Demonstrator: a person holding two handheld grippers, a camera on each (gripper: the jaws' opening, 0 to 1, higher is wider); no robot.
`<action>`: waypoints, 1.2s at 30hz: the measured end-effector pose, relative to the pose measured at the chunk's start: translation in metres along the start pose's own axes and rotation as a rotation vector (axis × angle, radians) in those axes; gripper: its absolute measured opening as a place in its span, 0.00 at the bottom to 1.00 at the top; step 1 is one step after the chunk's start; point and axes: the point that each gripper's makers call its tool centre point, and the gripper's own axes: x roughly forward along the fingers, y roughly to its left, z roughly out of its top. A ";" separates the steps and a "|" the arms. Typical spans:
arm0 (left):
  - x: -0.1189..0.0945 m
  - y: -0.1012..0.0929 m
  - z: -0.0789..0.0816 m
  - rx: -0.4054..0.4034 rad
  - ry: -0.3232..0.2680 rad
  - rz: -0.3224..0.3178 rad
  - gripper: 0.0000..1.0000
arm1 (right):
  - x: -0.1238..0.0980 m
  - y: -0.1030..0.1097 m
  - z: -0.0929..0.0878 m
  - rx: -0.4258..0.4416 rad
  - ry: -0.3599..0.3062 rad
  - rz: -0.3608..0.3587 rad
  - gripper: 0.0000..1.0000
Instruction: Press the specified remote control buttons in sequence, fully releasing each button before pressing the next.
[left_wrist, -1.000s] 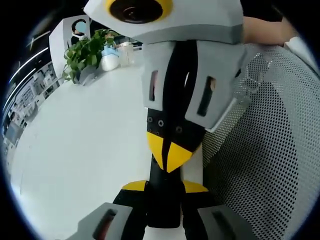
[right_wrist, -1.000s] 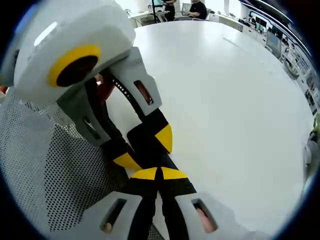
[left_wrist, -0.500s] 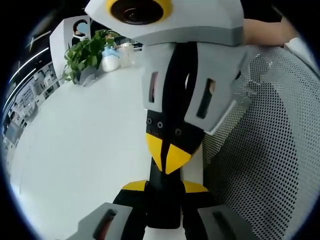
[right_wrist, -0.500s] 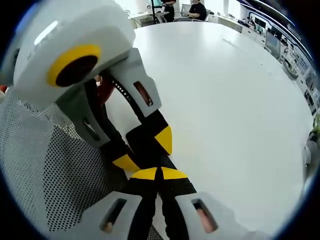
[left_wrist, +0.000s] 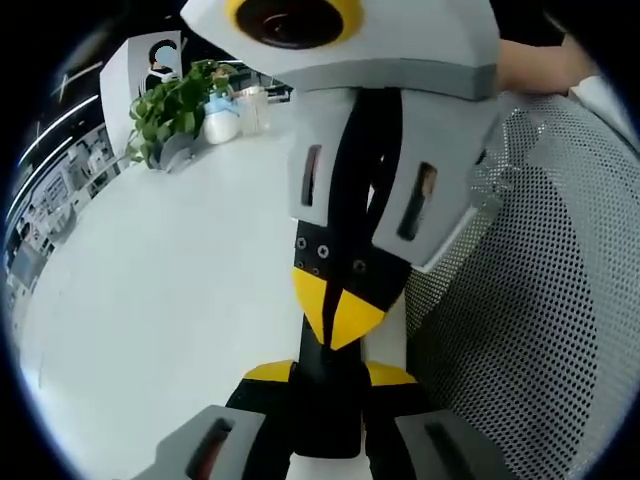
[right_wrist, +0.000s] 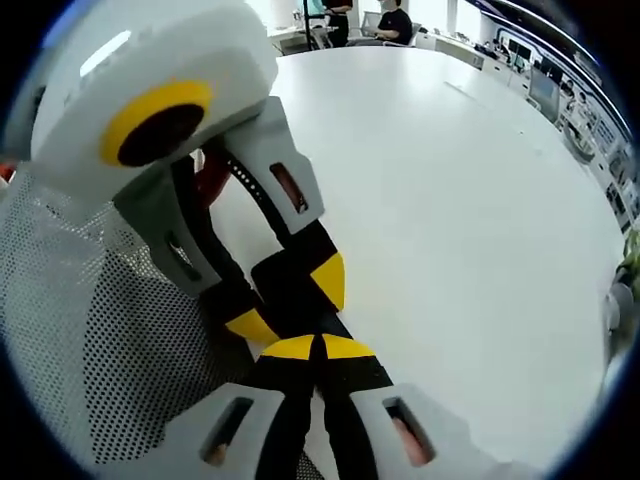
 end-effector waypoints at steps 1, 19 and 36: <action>0.000 0.000 0.000 0.002 0.001 -0.001 0.25 | 0.000 0.000 0.000 -0.004 0.000 -0.002 0.00; -0.008 0.003 -0.011 -0.011 0.028 -0.002 0.25 | -0.001 0.000 0.000 -0.029 -0.007 -0.005 0.00; -0.011 0.004 -0.013 -0.013 0.038 0.000 0.25 | 0.000 -0.001 0.001 -0.015 -0.001 0.007 0.00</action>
